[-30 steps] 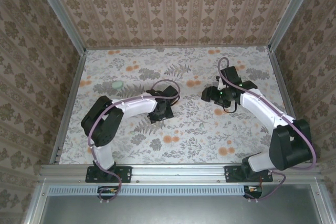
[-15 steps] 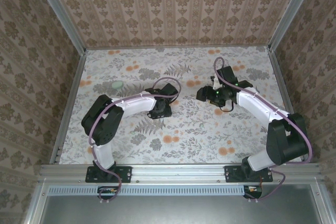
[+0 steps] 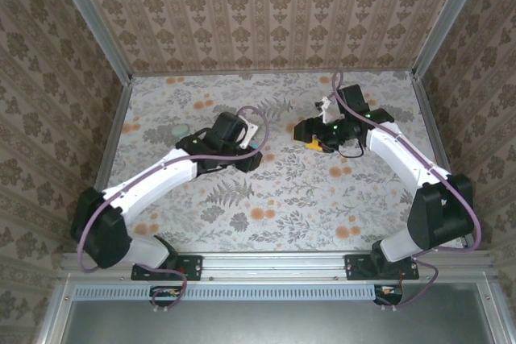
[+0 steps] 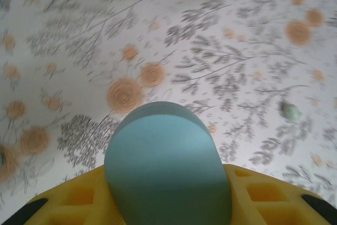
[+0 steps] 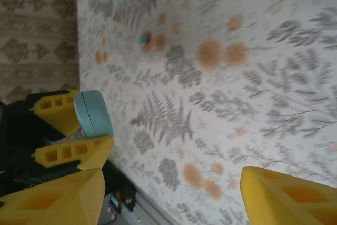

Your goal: Insert wireless bluetooth earbuds into charging case

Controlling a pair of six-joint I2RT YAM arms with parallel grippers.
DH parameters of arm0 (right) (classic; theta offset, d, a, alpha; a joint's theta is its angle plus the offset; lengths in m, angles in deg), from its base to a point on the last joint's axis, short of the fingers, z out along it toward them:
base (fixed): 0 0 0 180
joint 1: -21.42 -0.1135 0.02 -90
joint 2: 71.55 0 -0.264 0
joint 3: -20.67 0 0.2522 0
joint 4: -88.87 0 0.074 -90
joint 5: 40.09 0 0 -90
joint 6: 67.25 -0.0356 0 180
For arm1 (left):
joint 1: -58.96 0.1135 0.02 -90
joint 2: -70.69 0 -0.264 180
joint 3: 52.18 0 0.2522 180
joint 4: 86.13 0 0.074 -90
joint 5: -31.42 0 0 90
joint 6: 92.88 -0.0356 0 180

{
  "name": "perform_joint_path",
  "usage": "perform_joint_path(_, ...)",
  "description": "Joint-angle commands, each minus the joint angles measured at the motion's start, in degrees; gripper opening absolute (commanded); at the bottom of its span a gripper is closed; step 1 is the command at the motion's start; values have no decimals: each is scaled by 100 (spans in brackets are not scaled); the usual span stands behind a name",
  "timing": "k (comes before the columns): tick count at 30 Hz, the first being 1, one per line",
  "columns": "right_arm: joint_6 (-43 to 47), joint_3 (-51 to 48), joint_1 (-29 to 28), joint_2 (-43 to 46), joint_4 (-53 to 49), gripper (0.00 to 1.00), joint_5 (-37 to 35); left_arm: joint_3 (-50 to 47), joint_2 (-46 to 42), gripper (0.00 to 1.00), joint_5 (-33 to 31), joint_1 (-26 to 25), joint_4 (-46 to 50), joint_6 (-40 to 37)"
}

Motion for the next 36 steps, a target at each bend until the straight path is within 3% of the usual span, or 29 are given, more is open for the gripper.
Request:
perform_joint_path(1, 45, 256, -303, -81, -347, 71, 624, -193, -385, 24, 1070, 47, -238, -1118)
perform_joint_path(11, -261, 392, -953, -165, 1, 73, 1025, -138, -606, 23, 2539, 74, -260, -1612)
perform_joint_path(20, -270, 233, -1169, -211, 4, 68, 1038, -46, -617, 23, 2773, 74, -222, -1673)
perform_joint_path(28, -361, 255, -1280, -324, 20, 34, 1217, -62, -735, 24, 2583, 79, -169, -1837)
perform_joint_path(33, -535, 194, -1299, -284, 153, 21, 1375, -64, -786, 27, 2363, 136, -156, -1853)
perform_joint_path(36, -709, 118, -1303, -267, 329, 19, 1478, -87, -827, 29, 2348, 205, -199, -1833)
